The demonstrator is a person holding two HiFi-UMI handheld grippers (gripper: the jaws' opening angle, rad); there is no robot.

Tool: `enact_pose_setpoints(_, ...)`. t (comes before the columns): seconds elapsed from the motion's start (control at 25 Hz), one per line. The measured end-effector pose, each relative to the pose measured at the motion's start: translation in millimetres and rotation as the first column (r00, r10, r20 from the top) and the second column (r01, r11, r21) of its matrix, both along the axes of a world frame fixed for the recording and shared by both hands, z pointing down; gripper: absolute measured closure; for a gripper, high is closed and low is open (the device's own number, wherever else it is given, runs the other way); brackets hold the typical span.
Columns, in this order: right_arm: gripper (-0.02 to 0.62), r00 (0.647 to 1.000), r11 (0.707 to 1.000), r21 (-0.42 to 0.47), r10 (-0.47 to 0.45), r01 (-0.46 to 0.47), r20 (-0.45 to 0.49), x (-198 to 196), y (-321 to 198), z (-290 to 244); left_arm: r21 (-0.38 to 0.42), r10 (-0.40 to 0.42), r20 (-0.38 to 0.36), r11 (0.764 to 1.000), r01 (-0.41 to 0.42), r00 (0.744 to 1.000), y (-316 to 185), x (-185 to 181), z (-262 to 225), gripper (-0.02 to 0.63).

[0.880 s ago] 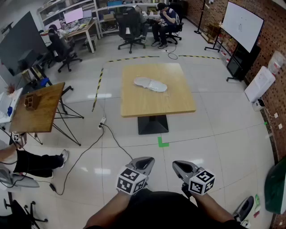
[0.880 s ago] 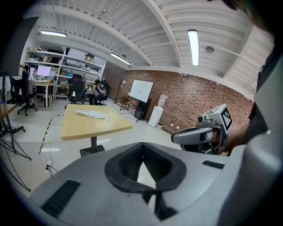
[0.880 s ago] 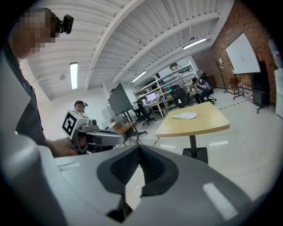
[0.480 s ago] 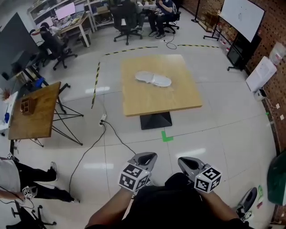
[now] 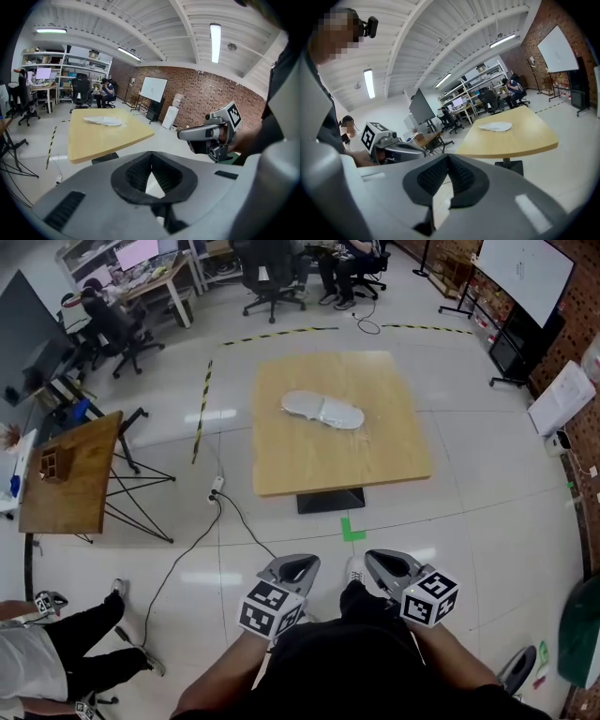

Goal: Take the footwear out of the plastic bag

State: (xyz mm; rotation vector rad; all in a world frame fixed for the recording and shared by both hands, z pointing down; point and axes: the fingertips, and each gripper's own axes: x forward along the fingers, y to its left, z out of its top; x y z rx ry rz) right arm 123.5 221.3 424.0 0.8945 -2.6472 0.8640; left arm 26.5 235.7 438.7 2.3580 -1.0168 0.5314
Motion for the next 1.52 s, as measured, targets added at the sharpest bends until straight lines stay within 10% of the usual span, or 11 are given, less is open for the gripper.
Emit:
enact_pose_setpoints(0.8,0.592,0.992,0.993,0.020,-0.120,0.119,0.040,41,-223,9,0.128,-0.238,0.118,0.966,0.223,0.964,-226,-1,-11,0.598)
enact_pose_setpoints(1.52,0.592,0.971,0.976,-0.037,0.210,-0.215,-0.117,-4,-302,45,0.059,-0.051,0.295,0.998,0.035,0.954,-409,-140,90,0.530)
